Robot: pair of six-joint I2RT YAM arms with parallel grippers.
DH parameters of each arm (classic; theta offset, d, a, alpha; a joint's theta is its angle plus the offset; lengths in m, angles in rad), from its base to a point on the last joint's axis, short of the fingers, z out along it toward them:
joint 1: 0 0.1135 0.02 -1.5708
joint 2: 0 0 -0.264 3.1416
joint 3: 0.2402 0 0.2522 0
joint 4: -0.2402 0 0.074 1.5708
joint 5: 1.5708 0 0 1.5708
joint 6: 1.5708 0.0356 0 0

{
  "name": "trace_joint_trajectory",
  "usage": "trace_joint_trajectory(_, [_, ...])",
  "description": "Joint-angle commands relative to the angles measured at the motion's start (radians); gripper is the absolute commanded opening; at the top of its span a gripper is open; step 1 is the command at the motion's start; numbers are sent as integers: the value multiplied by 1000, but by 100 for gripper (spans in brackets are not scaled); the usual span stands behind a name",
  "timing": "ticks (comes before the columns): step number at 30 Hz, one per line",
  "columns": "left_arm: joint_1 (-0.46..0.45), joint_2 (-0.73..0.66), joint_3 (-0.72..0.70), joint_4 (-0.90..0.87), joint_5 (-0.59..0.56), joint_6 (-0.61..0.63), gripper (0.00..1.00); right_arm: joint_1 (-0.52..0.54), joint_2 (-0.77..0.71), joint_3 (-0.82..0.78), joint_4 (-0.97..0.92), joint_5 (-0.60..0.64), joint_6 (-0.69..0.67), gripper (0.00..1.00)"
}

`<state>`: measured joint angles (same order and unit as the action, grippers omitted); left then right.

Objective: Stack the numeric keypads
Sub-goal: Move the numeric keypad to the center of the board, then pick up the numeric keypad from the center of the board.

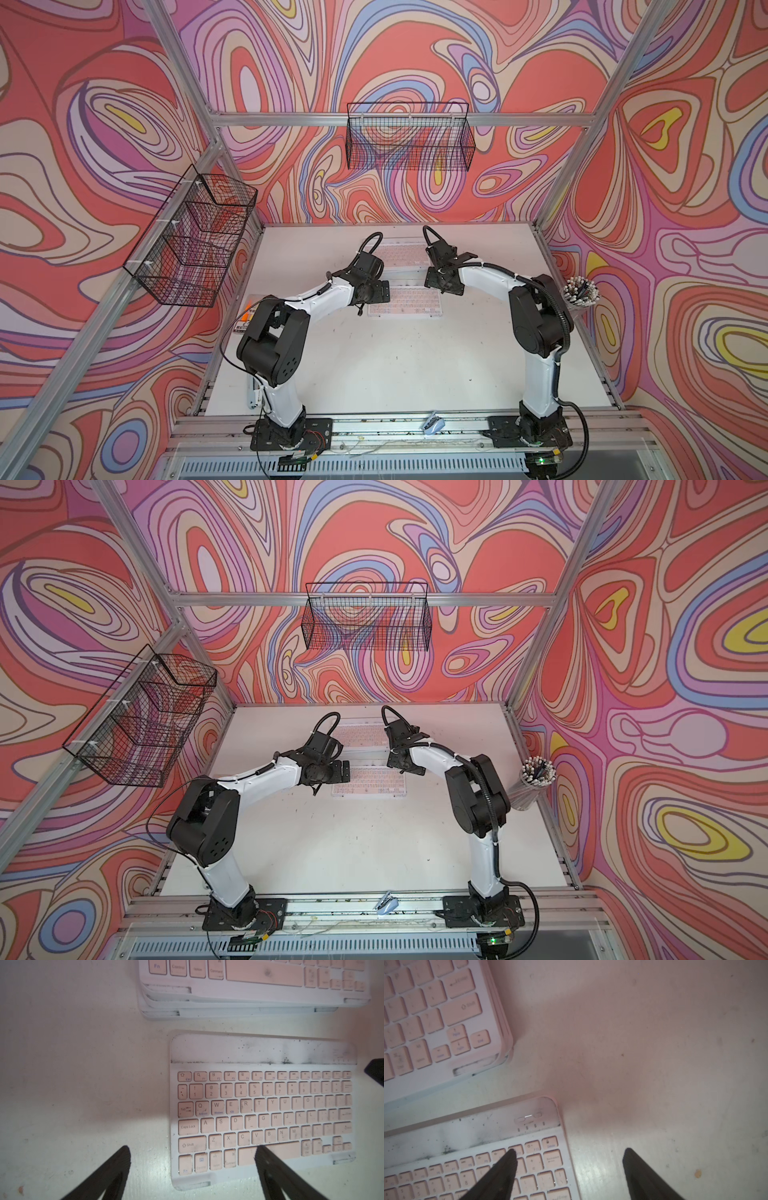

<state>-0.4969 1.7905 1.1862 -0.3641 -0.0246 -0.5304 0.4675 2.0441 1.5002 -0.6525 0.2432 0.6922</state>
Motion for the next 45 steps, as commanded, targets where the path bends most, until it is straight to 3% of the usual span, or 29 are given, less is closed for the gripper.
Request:
trace_joint_trajectory(1, [-3, 21, 43, -60, -24, 18, 97, 22, 64, 70, -121, 61, 78, 83])
trace_joint_trajectory(12, [-6, 86, 90, -81, 1, 9, 97, 47, 90, 59, -85, -55, 66, 83])
trace_joint_trajectory(31, [-6, 142, 62, -12, 73, -27, 97, 48, 78, -19, -37, -89, 54, 83])
trace_joint_trajectory(45, [-6, 124, -15, 45, 141, -35, 98, 40, 49, -114, 120, -307, -22, 82])
